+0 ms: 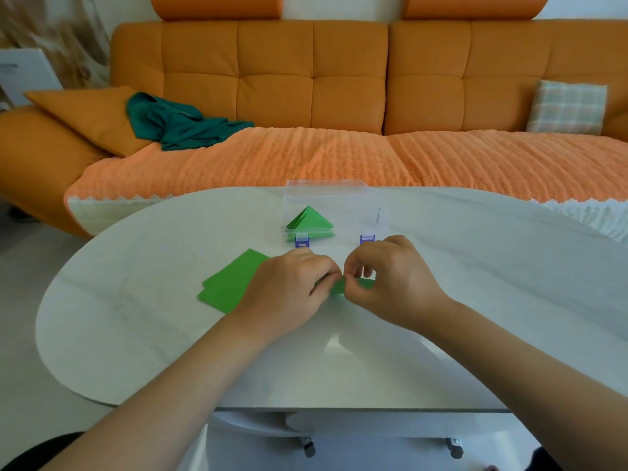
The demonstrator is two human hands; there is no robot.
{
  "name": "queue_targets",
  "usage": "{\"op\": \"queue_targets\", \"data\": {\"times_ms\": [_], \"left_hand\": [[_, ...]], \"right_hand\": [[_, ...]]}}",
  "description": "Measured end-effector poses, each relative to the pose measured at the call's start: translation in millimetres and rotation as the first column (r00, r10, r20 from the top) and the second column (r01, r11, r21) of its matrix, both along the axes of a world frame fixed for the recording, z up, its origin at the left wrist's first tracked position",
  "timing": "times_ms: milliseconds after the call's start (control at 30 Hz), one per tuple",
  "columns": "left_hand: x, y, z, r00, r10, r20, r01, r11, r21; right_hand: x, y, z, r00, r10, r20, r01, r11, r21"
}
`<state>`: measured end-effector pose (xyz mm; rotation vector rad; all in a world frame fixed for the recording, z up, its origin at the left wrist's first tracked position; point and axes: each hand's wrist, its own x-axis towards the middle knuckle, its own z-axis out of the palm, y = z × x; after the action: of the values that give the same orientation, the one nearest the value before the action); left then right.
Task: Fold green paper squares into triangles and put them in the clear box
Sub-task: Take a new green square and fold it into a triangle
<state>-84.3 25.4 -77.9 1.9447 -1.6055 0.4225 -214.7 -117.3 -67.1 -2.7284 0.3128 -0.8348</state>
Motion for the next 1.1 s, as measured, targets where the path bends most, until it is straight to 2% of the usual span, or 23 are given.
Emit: {"op": "queue_targets", "data": {"times_ms": [300,467,533,633,767,867,967,1100], "left_hand": [[21.1,12.5,14.6,0.991,0.127,0.031,-0.126,0.991,-0.037],[26.3,14.4,11.3,0.988,0.156,0.013,-0.155,0.987,-0.028],[27.3,14.7,11.6,0.985,0.169,-0.019,-0.17,0.985,-0.029],[20.8,13.5,11.6,0.987,0.151,-0.05,-0.153,0.987,-0.055],[11.5,8.9,10.3,0.986,0.107,-0.128,-0.11,0.994,-0.016],[10.5,7.0,13.4,0.993,0.108,-0.053,-0.11,0.993,-0.038],[7.6,5.0,15.7,0.994,0.092,0.058,-0.09,0.996,-0.028],[2.4,3.1,14.9,0.999,0.044,0.031,-0.044,0.999,-0.007]], "right_hand": [[-8.3,-18.3,7.4,0.996,-0.073,-0.042,0.074,0.997,0.026],[-9.0,-27.0,4.3,0.981,-0.152,-0.124,0.152,0.988,-0.012],[-9.6,-28.4,4.0,0.981,-0.168,-0.099,0.17,0.986,0.005],[-8.8,-21.3,7.8,0.996,-0.085,-0.01,0.086,0.991,0.098],[-1.5,-10.5,5.9,1.0,0.019,-0.017,-0.017,0.993,0.119],[2.0,-9.2,2.2,1.0,0.028,0.003,-0.028,0.985,0.169],[2.2,-6.5,2.8,0.999,0.038,-0.012,-0.037,0.995,0.098],[0.6,-1.8,5.8,0.998,0.063,0.002,-0.063,0.998,0.033]]}}
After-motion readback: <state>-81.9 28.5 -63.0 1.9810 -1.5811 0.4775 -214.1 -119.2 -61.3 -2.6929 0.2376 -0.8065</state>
